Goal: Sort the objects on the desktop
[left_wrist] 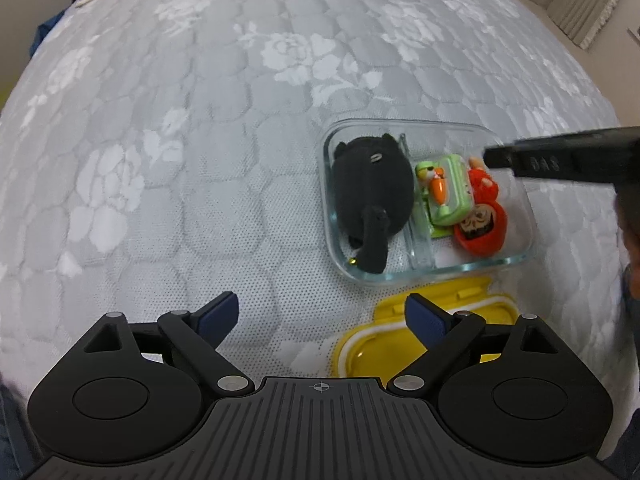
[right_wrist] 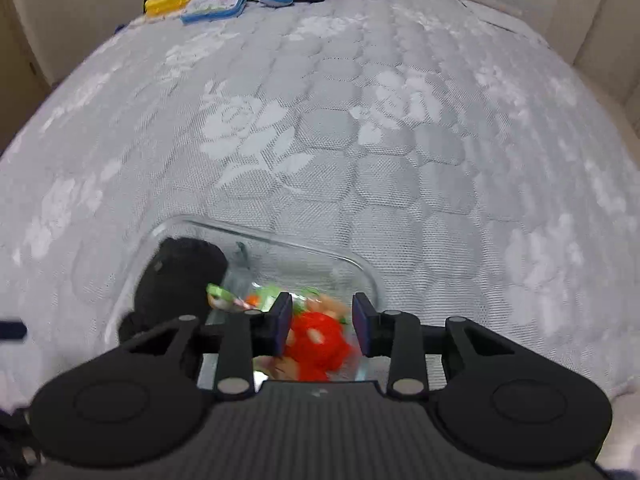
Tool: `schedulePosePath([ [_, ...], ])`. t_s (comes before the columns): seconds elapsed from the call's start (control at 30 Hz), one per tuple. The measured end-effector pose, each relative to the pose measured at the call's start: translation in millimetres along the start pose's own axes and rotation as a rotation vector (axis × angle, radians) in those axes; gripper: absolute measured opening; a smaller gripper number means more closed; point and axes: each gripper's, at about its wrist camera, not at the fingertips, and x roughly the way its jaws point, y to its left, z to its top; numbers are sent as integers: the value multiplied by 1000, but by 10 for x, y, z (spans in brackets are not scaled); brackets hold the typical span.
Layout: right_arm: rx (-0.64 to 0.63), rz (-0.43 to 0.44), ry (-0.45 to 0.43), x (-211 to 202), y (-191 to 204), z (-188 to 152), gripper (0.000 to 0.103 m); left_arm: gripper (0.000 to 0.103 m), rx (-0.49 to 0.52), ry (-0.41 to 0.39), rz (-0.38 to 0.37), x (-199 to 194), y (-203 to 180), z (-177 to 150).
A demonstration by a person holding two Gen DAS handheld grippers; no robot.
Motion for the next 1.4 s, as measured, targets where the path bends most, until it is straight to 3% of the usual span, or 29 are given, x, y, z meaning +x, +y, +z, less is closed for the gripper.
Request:
schedulePosePath([
  [0.1,45,38,59,-7,-86,-84,37,96,33,8,3,20,-89,-24],
  [0.2,68,18,103,73,-90,-144,38,96,61,23,11,69,-136,-63],
  [0.33,55,-29,111,176,-18,-143,54,97,63,43,25,111,-112,-116],
  [0.43,88,-70,89,205,5,-105,50,97,51,52,32,118,-73,-137],
  [0.5,42,-74,26,93,78,-70,36,97,46,47,27,92,-62,-134],
  [0.6,-33,-56,-26,-84,207,-56,36,97,50,28,21,46,-87,-122],
  [0.7,43,19,66,0,138,-124,36,97,67,22,22,42,-140,-136],
  [0.83,40,-34,123,163,115,-213,35,97,92,27,26,58,-201,-187],
  [1.03,129,25,198,403,84,-217,51,97,126,6,40,31,-252,-213],
  [1.17,48,-27,154,446,211,-211,51,98,124,7,34,33,-253,-198],
  [1.23,9,-55,133,430,254,-215,46,98,127,5,34,31,-262,-195],
  [1.4,-203,-142,16,184,466,-279,40,98,134,-1,35,12,-279,-202],
])
